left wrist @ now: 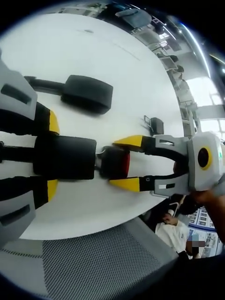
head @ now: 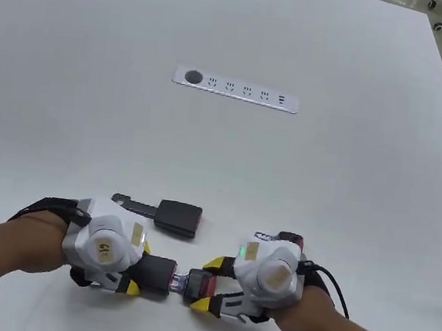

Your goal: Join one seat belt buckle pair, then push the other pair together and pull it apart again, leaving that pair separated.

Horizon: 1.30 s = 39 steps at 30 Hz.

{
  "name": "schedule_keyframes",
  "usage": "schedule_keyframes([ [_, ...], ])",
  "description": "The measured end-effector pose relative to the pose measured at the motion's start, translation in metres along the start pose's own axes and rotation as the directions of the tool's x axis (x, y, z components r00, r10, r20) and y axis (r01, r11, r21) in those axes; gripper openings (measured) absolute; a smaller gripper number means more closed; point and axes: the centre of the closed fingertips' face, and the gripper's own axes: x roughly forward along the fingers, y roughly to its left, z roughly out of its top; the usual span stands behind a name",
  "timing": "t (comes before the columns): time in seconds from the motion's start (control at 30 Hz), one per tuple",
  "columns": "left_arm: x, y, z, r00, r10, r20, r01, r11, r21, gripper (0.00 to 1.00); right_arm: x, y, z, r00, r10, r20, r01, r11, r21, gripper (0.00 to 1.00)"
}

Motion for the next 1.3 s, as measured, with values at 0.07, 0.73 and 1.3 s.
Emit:
schedule_keyframes([
  [0.07, 0.0, 0.0, 0.001, 1.0, -0.002, -0.006, 0.002, 1.0, 0.006, 0.33, 0.001, 0.0, 0.0, 1.0, -0.003, 0.002, 0.003, 1.0, 0.001, 0.32],
  [0.73, 0.001, -0.001, 0.002, 0.9992, -0.024, -0.031, 0.026, 0.999, 0.045, 0.33, 0.012, 0.004, 0.008, 1.0, -0.004, 0.003, 0.004, 1.0, -0.005, 0.32],
  [1.3, 0.002, -0.001, 0.0, 0.9975, -0.05, -0.051, 0.054, 0.995, 0.086, 0.34, 0.01, 0.008, 0.013, 0.9998, -0.018, -0.009, 0.018, 1.0, -0.021, 0.33],
])
